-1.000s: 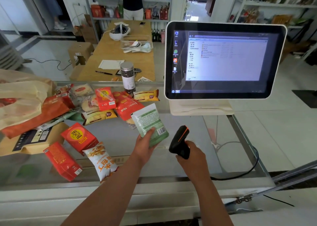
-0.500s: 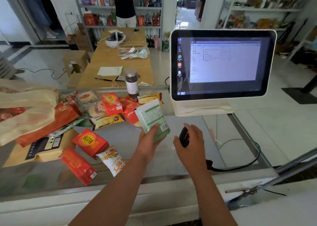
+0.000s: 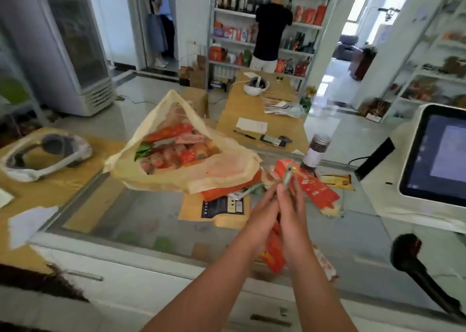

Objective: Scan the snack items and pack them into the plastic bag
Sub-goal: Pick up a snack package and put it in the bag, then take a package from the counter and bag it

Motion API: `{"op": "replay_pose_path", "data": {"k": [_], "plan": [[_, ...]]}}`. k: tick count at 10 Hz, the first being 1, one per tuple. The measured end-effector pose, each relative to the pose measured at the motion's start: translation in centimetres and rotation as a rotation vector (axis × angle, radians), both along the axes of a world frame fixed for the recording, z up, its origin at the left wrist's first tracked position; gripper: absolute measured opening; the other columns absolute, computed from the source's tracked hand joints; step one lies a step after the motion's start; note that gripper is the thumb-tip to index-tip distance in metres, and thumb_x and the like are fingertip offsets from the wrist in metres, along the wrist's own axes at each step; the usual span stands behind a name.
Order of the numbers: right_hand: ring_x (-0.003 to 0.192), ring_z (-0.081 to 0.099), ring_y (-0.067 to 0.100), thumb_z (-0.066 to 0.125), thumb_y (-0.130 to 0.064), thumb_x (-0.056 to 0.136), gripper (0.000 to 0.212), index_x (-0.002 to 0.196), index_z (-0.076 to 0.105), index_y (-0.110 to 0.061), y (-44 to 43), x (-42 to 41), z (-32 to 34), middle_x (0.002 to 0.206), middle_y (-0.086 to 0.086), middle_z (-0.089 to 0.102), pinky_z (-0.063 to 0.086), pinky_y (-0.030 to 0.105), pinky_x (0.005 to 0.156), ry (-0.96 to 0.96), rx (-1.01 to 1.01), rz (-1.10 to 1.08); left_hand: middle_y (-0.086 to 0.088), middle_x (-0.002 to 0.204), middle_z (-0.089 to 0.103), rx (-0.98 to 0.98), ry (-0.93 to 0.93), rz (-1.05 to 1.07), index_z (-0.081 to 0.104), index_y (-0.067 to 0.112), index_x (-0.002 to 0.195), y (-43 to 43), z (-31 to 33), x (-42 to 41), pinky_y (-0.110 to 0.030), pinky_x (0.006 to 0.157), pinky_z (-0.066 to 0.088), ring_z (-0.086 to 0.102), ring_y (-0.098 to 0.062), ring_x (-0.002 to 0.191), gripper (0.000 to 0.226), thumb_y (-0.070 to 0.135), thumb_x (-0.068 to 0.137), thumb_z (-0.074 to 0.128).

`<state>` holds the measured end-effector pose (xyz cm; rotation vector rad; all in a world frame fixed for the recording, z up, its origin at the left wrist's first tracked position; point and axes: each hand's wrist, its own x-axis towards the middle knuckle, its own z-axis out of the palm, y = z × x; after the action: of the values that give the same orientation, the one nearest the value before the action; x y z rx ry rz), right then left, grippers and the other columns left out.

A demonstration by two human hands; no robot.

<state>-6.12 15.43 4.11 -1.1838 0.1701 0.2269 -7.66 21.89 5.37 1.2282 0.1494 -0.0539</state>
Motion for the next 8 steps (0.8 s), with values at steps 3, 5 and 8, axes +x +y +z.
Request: {"op": "replay_pose_path", "data": {"k": [3, 5, 8], "plan": [[0.108, 0.063, 0.014, 0.053, -0.013, 0.095, 0.040, 0.132, 0.051, -0.029, 9.8, -2.2, 2.5, 0.124, -0.001, 0.064, 0.052, 0.029, 0.081, -0.106, 0.182, -0.026, 0.013, 0.114, 0.060, 0.076, -0.051, 0.206, 0.060, 0.020, 0.118, 9.3, 3.2, -3.3, -0.016, 0.091, 0.043, 0.054, 0.002, 0.105, 0.028, 0.022, 0.102, 0.038], [0.094, 0.069, 0.025, 0.053, -0.012, 0.092, 0.032, 0.124, 0.059, -0.013, 8.9, -0.7, 2.7, 0.109, 0.009, 0.071, 0.056, 0.034, 0.070, 0.020, 0.218, 0.096, 0.012, 0.087, 0.067, 0.301, -0.076, 0.584, 0.067, 0.024, 0.085, 12.7, 4.5, -2.5, -0.020, 0.076, 0.046, 0.060, 0.000, 0.084, 0.024, 0.038, 0.079, 0.049], [0.094, 0.068, 0.033, 0.059, -0.010, 0.084, 0.017, 0.089, 0.069, -0.023, 9.3, 2.3, 2.5, 0.093, 0.011, 0.073, 0.050, 0.055, 0.091, 0.094, -0.157, 0.694, 0.008, 0.086, 0.073, 0.501, -0.036, 0.669, 0.070, 0.028, 0.089, 14.5, 10.2, -1.0, -0.037, 0.080, 0.053, 0.068, -0.011, 0.080, 0.064, 0.080, 0.061, 0.046]]}}
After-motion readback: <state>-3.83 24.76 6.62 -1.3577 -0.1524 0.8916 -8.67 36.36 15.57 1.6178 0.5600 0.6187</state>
